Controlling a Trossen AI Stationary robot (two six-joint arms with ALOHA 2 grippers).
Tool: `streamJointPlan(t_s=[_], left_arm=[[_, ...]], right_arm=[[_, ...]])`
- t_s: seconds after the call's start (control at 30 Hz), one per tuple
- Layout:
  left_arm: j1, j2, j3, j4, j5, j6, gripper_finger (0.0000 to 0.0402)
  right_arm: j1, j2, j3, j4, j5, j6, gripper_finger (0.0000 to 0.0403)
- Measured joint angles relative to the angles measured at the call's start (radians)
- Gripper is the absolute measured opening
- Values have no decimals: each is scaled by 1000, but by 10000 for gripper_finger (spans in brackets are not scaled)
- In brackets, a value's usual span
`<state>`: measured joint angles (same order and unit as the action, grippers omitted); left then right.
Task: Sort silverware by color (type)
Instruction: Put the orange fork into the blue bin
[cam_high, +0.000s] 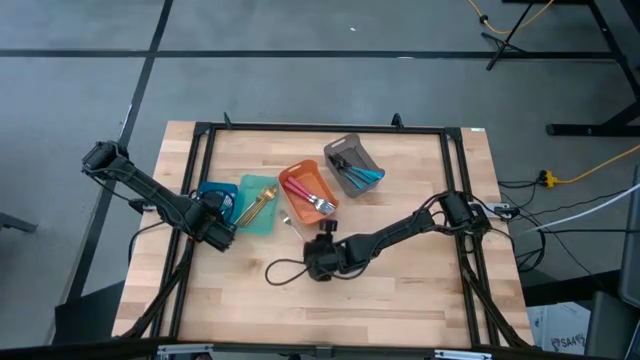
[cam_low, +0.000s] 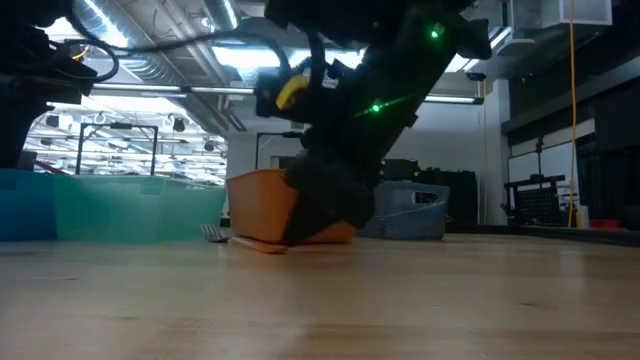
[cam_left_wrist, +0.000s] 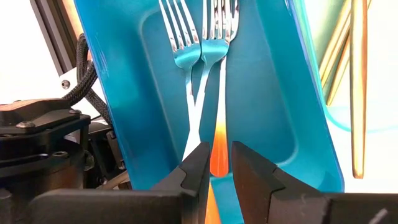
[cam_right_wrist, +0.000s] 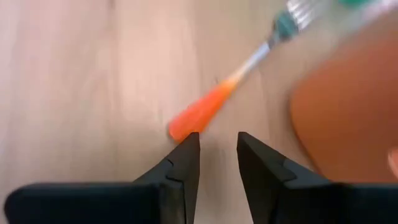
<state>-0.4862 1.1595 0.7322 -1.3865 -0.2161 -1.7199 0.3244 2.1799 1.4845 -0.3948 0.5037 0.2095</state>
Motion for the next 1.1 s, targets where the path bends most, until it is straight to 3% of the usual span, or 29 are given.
streamJointPlan(t_s=[0.23, 0.67, 1.1], left_arm=[[0, 0, 0, 0, 0, 0, 60], [0, 0, 0, 0, 0, 0, 60], [0, 0, 0, 0, 0, 0, 60]], right_arm=[[10, 0, 1, 111, -3, -189, 104], [4, 0, 1, 110, 106, -219, 104], [-26, 0, 1, 123, -61, -222, 104]])
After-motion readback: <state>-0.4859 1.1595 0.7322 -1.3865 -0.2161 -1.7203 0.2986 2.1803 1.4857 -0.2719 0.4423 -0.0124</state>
